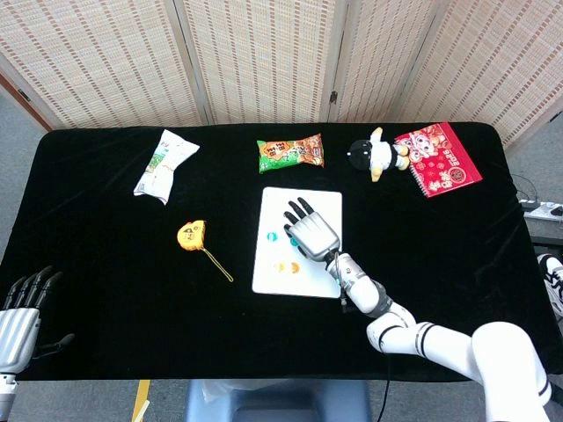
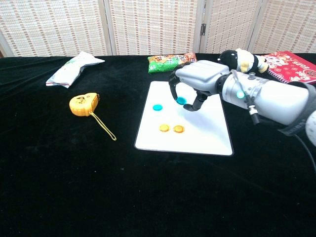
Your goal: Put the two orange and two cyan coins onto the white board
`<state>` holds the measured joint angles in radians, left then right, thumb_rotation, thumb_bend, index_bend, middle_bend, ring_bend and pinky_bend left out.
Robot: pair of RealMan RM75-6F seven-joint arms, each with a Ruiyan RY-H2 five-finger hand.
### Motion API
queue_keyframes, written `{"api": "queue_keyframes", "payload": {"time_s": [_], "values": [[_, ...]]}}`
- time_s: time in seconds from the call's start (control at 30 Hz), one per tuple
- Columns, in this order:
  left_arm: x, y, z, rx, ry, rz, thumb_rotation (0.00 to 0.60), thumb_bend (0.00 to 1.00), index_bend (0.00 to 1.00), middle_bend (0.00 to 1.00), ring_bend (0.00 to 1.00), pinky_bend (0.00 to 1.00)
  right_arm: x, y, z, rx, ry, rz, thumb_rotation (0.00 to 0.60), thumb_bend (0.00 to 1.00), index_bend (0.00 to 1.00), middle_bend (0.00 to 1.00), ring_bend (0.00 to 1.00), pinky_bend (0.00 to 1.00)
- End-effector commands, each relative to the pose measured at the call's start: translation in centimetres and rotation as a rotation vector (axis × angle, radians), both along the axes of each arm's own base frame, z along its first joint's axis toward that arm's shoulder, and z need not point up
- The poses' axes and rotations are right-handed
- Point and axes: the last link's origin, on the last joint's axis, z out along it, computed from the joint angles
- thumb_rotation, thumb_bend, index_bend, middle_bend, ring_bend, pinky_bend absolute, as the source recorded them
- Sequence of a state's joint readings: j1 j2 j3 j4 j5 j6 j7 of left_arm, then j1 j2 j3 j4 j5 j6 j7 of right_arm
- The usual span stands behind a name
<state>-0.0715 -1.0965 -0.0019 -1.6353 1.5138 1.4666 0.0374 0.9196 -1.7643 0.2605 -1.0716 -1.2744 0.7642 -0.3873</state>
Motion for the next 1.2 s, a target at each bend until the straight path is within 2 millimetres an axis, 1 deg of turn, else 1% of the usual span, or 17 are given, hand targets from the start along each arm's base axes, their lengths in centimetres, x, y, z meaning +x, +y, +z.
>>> {"api": "queue_keyframes", "payload": {"time_s": [0.03,0.3,0.7,0.77,0.97,1.07,1.13,1.2], "values": [[-0.1,0.1,0.0,-0.001,0.001,0.002,0.600,0.07,0.00,0.00,0.06,0.00,0.9,-0.8,-1.1,-0.002,0.017,-0.012,0.600,0.30,0.46,0.15,0.01,0.00],[-0.4,0.0,0.0,-0.001,-0.001,0.014,0.600,0.07,0.00,0.00,0.06,0.00,1.1,-1.7,-2.2,-0.014,0.053,-0.032,0.600,0.30,0.45,0.15,0.01,0.00],[-0.6,0.0,0.0,0.001,-0.002,0.017,0.600,0.07,0.00,0.00,0.06,0.00,1.1,-2.0,-2.7,-0.022,0.068,-0.038,0.600,0.30,0.41,0.15,0.01,0.00],[-0.6,0.0,0.0,0.001,-0.003,0.018,0.600,0.07,0.00,0.00,0.06,0.00,1.1,-2.0,-2.8,-0.022,0.071,-0.038,0.600,0.30,0.39,0.15,0.01,0.00],[-0.7,-0.1,0.0,0.002,-0.003,0.021,0.600,0.07,0.00,0.00,0.06,0.00,1.3,-1.8,-3.0,-0.016,0.063,-0.028,0.600,0.30,0.25,0.14,0.00,0.00],[-0.7,-0.1,0.0,0.004,-0.005,0.022,0.600,0.07,0.00,0.00,0.06,0.00,1.7,-1.9,-2.2,-0.034,0.011,-0.027,0.600,0.30,0.17,0.14,0.01,0.00],[-0.8,-0.1,0.1,0.006,-0.004,0.021,0.600,0.07,0.00,0.00,0.06,0.00,1.7,-2.0,-0.9,-0.055,-0.048,-0.037,0.600,0.30,0.14,0.14,0.02,0.00],[-0.8,0.0,0.3,0.011,-0.003,0.021,0.600,0.07,0.00,0.00,0.06,0.00,1.2,-2.2,0.8,-0.090,-0.077,-0.039,0.600,0.30,0.13,0.14,0.02,0.00]]}}
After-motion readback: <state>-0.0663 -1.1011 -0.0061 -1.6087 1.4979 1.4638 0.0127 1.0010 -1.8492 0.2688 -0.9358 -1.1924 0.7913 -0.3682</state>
